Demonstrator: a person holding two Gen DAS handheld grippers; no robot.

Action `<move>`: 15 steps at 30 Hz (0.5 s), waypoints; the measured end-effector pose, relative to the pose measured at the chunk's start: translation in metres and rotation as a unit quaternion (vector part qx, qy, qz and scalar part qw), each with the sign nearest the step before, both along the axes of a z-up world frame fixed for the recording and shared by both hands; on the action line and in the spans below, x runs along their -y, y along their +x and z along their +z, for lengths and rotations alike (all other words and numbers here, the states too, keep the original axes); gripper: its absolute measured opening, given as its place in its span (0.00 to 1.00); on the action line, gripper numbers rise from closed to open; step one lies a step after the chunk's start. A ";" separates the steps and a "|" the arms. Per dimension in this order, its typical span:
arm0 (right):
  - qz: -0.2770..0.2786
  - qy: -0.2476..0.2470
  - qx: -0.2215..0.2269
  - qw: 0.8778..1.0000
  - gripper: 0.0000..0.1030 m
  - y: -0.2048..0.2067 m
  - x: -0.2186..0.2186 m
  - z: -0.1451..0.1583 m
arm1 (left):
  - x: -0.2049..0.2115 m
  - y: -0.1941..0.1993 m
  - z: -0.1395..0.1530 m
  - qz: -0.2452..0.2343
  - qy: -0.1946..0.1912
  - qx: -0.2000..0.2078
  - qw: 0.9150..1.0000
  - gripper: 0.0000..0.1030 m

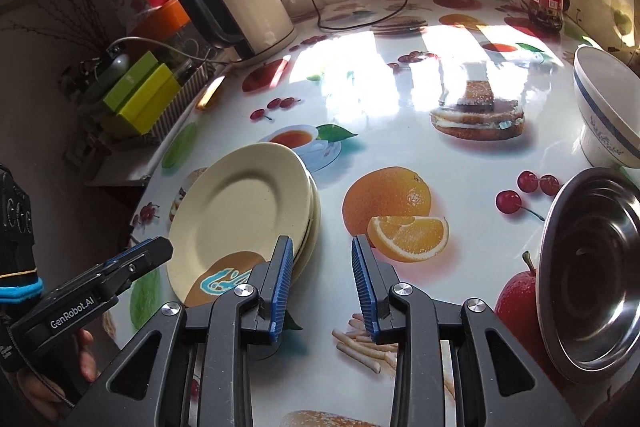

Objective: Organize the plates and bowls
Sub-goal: 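Settle the beige plate on the stack and open both grippers, then move both grippers to the white bowl beside the steel bowl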

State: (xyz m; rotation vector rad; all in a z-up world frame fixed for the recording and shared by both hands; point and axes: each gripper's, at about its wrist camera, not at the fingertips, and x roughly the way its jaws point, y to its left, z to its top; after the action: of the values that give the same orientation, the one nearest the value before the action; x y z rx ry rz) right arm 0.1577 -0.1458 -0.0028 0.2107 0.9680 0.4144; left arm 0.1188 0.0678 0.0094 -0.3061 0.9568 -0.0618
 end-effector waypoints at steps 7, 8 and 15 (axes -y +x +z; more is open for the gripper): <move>-0.058 -0.010 0.031 0.998 0.36 -0.018 0.052 0.031 | 0.049 0.011 0.021 -0.062 -0.014 0.020 0.998 0.38; -0.069 -0.015 0.034 0.997 0.37 -0.021 0.060 0.035 | 0.058 0.013 0.023 -0.074 -0.019 0.022 0.997 0.38; -0.148 -0.022 0.053 0.987 0.40 -0.037 0.126 0.055 | 0.107 0.027 0.035 -0.131 -0.029 0.027 0.991 0.37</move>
State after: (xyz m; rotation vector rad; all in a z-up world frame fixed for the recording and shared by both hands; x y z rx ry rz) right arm 0.1211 -0.2714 0.0517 0.2856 0.8247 0.1294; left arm 0.1462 -0.0395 0.0444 -0.2291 0.9387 -0.3379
